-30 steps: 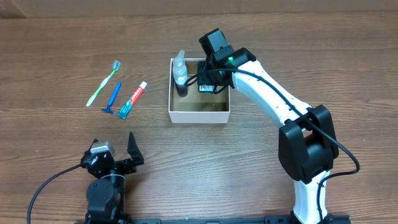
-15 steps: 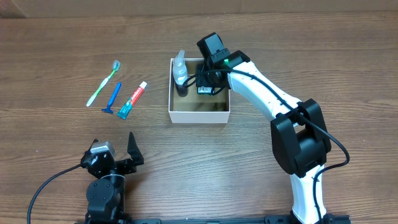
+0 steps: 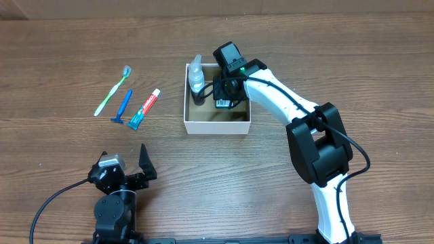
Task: Pack container
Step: 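Carry the soap package into the box beside the bottle, then release the package and retract the right arm upward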
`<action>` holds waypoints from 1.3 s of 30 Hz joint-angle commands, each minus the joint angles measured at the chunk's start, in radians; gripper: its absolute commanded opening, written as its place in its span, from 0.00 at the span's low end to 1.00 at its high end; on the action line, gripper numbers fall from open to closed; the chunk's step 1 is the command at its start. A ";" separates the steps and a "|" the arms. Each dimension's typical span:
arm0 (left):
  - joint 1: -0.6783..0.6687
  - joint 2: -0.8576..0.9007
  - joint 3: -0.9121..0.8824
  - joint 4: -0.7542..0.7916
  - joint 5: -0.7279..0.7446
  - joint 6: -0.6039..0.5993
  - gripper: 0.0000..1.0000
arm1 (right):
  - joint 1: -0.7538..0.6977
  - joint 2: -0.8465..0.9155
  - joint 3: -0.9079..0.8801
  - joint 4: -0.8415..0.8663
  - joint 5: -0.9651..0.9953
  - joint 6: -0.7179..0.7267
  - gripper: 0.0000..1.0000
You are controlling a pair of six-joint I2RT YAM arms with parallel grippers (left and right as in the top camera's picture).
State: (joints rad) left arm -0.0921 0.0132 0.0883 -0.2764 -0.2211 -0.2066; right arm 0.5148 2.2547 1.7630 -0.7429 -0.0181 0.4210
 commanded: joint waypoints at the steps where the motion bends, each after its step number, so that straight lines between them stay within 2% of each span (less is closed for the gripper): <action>1: -0.007 -0.009 -0.002 0.000 -0.007 0.005 1.00 | -0.005 -0.011 0.003 0.006 0.010 0.005 0.60; 7: -0.007 -0.009 -0.002 0.001 -0.007 0.005 1.00 | -0.005 -0.011 0.003 0.005 0.010 0.002 0.61; 12: -0.007 -0.009 -0.002 0.000 -0.007 0.005 1.00 | -0.005 -0.012 0.008 0.005 0.010 -0.002 0.68; 19: -0.007 -0.009 -0.002 0.001 -0.007 0.005 1.00 | -0.006 -0.048 0.122 -0.110 0.010 -0.006 0.68; 29: -0.007 -0.009 -0.002 0.001 -0.007 0.005 1.00 | -0.006 -0.118 0.435 -0.455 -0.032 -0.008 0.70; 33: -0.007 -0.009 -0.002 0.000 -0.007 0.005 1.00 | -0.023 -0.143 0.575 -0.621 -0.004 -0.002 0.75; 39: -0.007 -0.009 -0.002 0.001 -0.007 0.005 1.00 | -0.163 -0.192 0.706 -0.865 0.168 0.130 0.88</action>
State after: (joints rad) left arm -0.0921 0.0132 0.0883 -0.2764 -0.2211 -0.2066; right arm 0.4572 2.1269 2.4134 -1.5612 0.0353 0.4664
